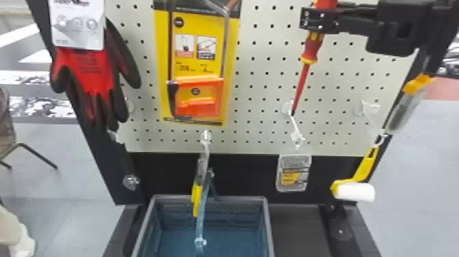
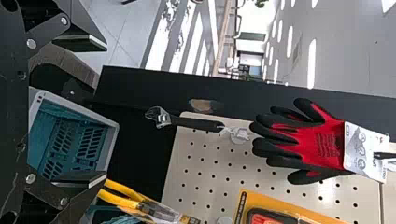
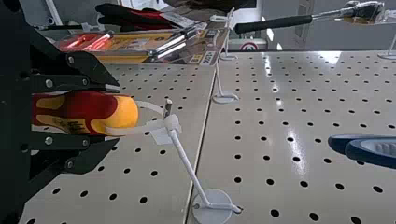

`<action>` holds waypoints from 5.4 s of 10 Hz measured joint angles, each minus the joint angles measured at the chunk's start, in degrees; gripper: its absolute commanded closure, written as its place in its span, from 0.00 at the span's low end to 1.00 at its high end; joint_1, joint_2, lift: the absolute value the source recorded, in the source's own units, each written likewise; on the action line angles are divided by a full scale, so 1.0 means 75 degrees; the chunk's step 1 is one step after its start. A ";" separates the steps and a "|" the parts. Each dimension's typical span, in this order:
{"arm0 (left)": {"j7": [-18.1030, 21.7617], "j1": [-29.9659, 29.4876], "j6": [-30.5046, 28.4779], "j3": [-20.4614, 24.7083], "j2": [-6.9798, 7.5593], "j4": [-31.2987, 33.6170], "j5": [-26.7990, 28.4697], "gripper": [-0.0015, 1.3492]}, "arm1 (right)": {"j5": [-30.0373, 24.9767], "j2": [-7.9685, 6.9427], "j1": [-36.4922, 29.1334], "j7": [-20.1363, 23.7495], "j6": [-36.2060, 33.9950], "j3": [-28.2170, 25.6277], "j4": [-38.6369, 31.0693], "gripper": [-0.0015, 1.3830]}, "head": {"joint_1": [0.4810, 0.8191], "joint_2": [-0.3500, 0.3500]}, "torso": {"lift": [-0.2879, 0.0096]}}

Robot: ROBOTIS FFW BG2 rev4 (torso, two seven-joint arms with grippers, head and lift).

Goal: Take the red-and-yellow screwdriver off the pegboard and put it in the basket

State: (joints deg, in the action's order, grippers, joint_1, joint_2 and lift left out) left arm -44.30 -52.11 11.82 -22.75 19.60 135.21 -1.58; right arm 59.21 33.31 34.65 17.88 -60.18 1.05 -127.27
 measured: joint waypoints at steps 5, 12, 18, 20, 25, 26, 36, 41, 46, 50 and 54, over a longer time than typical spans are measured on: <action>0.0000 0.0020 -0.0005 -0.0013 0.0051 0.0000 -0.0025 0.23 | -0.0169 0.0012 0.0077 -0.0006 -0.0005 -0.0061 -0.0223 0.85 | 0.20 0.50 | 0.63; 0.0000 0.0016 -0.0021 -0.0038 0.0050 0.0019 -0.0035 0.23 | -0.0101 -0.0645 -0.1774 -0.0438 0.0058 -0.1655 -0.1840 0.85 | 0.20 0.50 | 0.63; 0.0000 0.0040 -0.0060 -0.0072 0.0011 0.0019 -0.0023 0.23 | -0.0319 -0.2298 -0.3653 -0.0432 0.0491 -0.2542 -0.2387 0.85 | 0.20 0.50 | 0.63; 0.0000 0.0042 -0.0080 -0.0083 -0.0010 0.0019 -0.0022 0.23 | -0.0400 -0.2631 -0.4163 -0.0359 0.0656 -0.2590 -0.2333 0.85 | 0.20 0.50 | 0.63; 0.0086 0.0052 -0.0100 -0.0072 -0.0093 -0.0004 0.0011 0.23 | -0.0727 -0.3253 -0.5164 0.0033 0.1167 -0.2522 -0.1700 0.85 | 0.20 0.50 | 0.63; 0.0093 0.0044 -0.0100 -0.0072 -0.0102 -0.0014 0.0012 0.23 | -0.0753 -0.3299 -0.5261 0.0060 0.1247 -0.2427 -0.1570 0.85 | 0.20 0.50 | 0.63; 0.0176 0.0039 -0.0031 -0.0014 -0.0129 -0.0107 -0.0009 0.23 | -0.1081 -0.3945 -0.6542 0.0076 0.2961 -0.1475 -0.0562 0.85 | 0.20 0.50 | 0.63; 0.0232 -0.0002 0.0005 0.0022 -0.0174 -0.0143 0.0000 0.23 | -0.1432 -0.4082 -0.7087 0.0059 0.3445 -0.1451 -0.0383 0.85 | 0.20 0.50 | 0.63; 0.0282 0.0001 0.0060 0.0041 -0.0225 -0.0200 0.0000 0.23 | -0.1604 -0.4286 -0.7697 -0.0220 0.5068 -0.1102 0.0207 0.85 | 0.20 0.50 | 0.63; 0.0318 -0.0006 0.0099 0.0057 -0.0234 -0.0238 -0.0007 0.23 | -0.1435 -0.4380 -0.8017 -0.0593 0.6304 -0.0588 0.0795 0.85 | 0.20 0.50 | 0.63; 0.0364 0.0004 0.0117 0.0068 -0.0209 -0.0261 -0.0021 0.23 | -0.1173 -0.4437 -0.8198 -0.0956 0.6820 0.0083 0.0921 0.90 | 0.20 0.50 | 0.63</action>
State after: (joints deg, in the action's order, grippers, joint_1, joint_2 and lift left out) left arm -41.57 -52.08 12.70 -22.24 18.03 133.25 -1.74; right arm 50.42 0.04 -26.84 10.71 -9.03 1.68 -120.37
